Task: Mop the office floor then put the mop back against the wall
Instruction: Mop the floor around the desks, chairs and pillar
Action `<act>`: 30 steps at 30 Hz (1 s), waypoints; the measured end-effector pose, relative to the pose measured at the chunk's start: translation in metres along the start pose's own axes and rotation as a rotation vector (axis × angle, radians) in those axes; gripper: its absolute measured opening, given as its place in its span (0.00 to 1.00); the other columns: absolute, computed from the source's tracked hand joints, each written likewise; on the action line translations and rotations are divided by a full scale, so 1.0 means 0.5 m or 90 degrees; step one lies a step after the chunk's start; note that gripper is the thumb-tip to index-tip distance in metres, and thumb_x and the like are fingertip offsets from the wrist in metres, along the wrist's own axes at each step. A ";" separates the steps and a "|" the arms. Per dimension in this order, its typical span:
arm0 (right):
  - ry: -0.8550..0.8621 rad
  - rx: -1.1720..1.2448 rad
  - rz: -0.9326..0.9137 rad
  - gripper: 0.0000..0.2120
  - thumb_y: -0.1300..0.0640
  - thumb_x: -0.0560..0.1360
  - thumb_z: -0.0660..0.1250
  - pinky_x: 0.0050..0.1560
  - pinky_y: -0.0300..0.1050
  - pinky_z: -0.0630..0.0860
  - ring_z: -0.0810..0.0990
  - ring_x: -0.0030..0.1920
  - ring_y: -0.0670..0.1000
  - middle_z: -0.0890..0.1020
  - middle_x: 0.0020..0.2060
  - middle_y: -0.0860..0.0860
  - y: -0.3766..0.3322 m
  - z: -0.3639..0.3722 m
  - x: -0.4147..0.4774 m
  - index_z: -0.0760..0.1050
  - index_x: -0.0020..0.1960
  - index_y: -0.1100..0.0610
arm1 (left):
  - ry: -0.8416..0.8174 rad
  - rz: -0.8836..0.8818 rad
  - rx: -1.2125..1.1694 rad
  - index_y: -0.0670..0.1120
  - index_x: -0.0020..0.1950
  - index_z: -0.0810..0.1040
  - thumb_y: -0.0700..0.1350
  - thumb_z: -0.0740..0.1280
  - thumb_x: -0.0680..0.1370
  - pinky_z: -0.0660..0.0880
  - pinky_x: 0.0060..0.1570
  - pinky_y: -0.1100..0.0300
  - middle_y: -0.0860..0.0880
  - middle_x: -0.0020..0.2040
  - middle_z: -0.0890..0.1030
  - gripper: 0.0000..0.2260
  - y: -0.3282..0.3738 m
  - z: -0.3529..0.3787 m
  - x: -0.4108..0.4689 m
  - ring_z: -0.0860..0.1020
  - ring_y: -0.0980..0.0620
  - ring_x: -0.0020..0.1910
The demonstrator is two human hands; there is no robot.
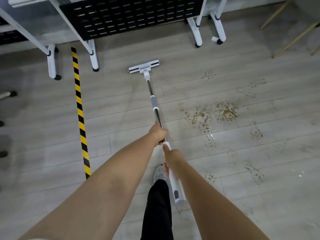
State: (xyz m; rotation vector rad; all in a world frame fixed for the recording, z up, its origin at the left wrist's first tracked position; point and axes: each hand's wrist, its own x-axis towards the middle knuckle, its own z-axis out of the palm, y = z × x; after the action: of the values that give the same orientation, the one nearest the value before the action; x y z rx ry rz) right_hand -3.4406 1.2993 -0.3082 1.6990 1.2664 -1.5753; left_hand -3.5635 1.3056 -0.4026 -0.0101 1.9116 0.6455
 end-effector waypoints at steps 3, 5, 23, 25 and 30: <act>-0.016 -0.042 -0.020 0.34 0.36 0.83 0.48 0.34 0.42 0.78 0.76 0.20 0.52 0.76 0.19 0.52 0.096 -0.006 -0.028 0.76 0.44 0.64 | 0.013 0.018 0.015 0.51 0.62 0.68 0.41 0.65 0.78 0.78 0.33 0.55 0.39 0.52 0.82 0.14 -0.056 0.056 -0.063 0.85 0.40 0.48; -0.030 -0.039 -0.037 0.36 0.37 0.84 0.47 0.44 0.46 0.79 0.77 0.25 0.53 0.77 0.22 0.54 0.188 -0.012 -0.053 0.76 0.38 0.63 | 0.009 0.028 0.019 0.50 0.60 0.68 0.42 0.64 0.79 0.77 0.33 0.56 0.39 0.52 0.83 0.12 -0.112 0.103 -0.115 0.85 0.39 0.49; -0.097 0.051 -0.057 0.16 0.47 0.80 0.60 0.35 0.48 0.76 0.75 0.29 0.53 0.77 0.31 0.55 0.940 -0.124 -0.398 0.75 0.56 0.60 | 0.024 0.022 -0.038 0.40 0.61 0.75 0.43 0.68 0.79 0.73 0.28 0.59 0.39 0.55 0.83 0.12 -0.573 0.517 -0.704 0.83 0.42 0.50; -0.088 0.057 -0.049 0.17 0.46 0.80 0.59 0.35 0.47 0.76 0.75 0.28 0.53 0.77 0.30 0.54 0.953 -0.118 -0.412 0.74 0.57 0.59 | 0.024 0.016 -0.040 0.41 0.60 0.75 0.43 0.68 0.78 0.73 0.28 0.59 0.39 0.54 0.83 0.12 -0.584 0.521 -0.716 0.83 0.42 0.52; -0.042 0.000 -0.094 0.18 0.50 0.83 0.56 0.36 0.49 0.77 0.75 0.24 0.56 0.77 0.22 0.55 0.945 -0.096 -0.410 0.74 0.57 0.65 | 0.056 0.030 -0.059 0.43 0.55 0.77 0.44 0.69 0.73 0.84 0.44 0.48 0.39 0.48 0.84 0.12 -0.602 0.516 -0.675 0.85 0.40 0.47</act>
State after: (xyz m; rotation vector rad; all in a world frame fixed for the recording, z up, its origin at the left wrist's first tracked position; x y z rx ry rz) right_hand -2.9876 1.0696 -0.2110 1.5711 1.3863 -1.6999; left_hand -3.1088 1.0669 -0.3166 -0.0539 1.9705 0.7755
